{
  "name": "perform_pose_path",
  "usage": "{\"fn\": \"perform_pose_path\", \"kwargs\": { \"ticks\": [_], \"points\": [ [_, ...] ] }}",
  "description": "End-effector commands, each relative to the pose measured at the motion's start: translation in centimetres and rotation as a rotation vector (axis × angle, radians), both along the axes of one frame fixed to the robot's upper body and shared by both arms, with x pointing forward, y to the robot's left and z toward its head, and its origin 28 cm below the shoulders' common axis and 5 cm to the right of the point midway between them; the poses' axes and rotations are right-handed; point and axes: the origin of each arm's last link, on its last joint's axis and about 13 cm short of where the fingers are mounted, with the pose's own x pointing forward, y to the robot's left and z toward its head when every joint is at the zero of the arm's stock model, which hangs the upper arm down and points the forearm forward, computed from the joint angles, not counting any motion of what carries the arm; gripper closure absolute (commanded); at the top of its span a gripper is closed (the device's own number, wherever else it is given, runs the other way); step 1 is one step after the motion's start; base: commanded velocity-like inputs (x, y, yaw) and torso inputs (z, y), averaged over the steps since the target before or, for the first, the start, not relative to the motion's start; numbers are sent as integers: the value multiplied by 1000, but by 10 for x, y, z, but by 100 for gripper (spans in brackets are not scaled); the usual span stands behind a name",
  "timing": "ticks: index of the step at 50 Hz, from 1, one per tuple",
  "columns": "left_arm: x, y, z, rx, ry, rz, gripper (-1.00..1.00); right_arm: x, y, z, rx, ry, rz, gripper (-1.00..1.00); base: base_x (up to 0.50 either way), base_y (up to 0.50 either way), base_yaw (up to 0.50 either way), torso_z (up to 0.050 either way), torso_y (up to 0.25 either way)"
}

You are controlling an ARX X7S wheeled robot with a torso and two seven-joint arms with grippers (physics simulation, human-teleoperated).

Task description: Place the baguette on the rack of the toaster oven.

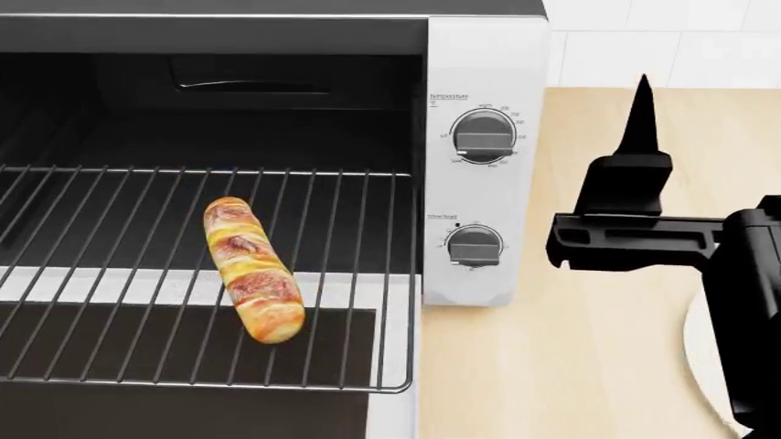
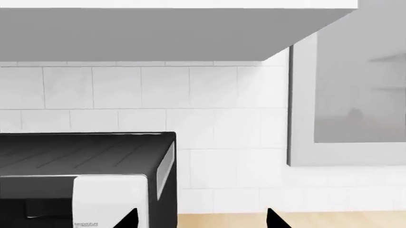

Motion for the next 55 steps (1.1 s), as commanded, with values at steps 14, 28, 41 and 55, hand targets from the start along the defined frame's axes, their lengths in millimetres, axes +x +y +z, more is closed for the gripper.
{"fn": "perform_pose_path", "kwargs": {
  "ticks": [14, 28, 41, 55],
  "points": [
    [5, -8, 21, -5, -57, -31, -100, 12, 4, 23, 7, -82, -35, -100, 0, 0, 0, 0, 0],
    [4, -9, 27, -2, -77, -29, -100, 14, 6, 29, -24, -94, -13, -100, 0, 0, 0, 0, 1],
    [7, -10, 39, 4, -113, -25, -100, 12, 3, 38, -33, -128, -36, -100, 0, 0, 0, 0, 0],
    [10, -10, 54, 7, -138, -27, -100, 16, 4, 52, -48, -159, -19, -100, 0, 0, 0, 0, 0]
  ]
}}
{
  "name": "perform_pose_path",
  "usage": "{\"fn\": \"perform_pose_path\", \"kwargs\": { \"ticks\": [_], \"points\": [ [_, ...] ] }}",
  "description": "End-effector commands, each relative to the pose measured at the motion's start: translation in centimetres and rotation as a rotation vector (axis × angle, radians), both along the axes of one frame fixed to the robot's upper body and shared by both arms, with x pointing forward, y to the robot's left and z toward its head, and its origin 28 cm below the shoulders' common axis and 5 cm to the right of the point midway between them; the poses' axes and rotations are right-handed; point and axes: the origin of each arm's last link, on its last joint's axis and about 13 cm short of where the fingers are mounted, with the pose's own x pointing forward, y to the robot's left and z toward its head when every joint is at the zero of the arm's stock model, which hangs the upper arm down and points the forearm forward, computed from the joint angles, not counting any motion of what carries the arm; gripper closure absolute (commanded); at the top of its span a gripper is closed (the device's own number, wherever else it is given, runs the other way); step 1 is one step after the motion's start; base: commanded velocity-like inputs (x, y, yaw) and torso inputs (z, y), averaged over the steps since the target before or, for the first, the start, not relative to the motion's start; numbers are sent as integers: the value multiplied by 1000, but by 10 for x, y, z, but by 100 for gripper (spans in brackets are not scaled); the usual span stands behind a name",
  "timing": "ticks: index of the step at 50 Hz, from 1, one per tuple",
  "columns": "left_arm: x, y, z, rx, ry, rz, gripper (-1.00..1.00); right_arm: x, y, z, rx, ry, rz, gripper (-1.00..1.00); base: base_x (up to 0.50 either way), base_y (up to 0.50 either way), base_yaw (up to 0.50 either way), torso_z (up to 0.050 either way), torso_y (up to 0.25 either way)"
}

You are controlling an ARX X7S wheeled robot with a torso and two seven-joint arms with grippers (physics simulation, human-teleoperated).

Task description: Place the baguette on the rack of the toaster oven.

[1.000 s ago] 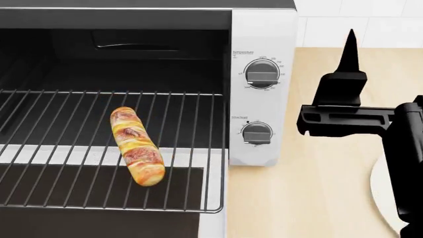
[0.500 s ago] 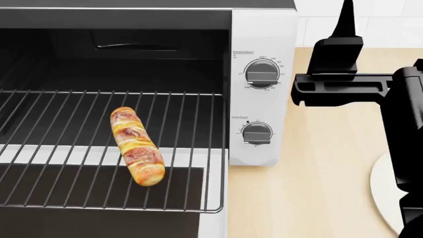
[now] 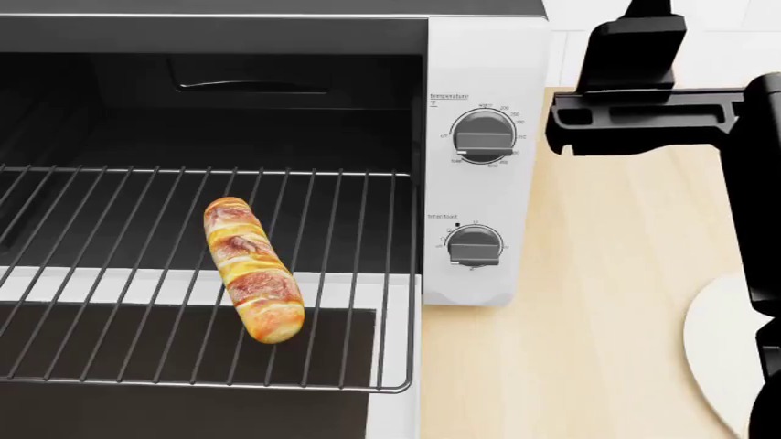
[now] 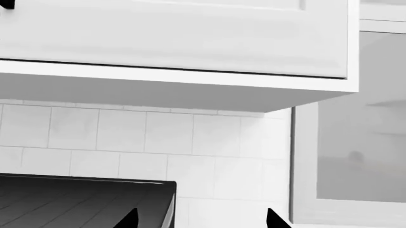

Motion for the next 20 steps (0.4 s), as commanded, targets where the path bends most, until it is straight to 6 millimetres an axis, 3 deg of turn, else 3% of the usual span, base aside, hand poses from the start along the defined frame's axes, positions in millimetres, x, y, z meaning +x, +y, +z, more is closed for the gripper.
{"fn": "perform_pose_path", "kwargs": {
  "ticks": [1, 20],
  "points": [
    [1, -1, 14, -7, -23, -1, -100, 2, 1, 12, 13, -21, -17, -100, 0, 0, 0, 0, 0],
    [1, -2, 26, 14, -52, -6, -100, 0, 1, 23, -20, -46, -17, -100, 0, 0, 0, 0, 0]
  ]
}}
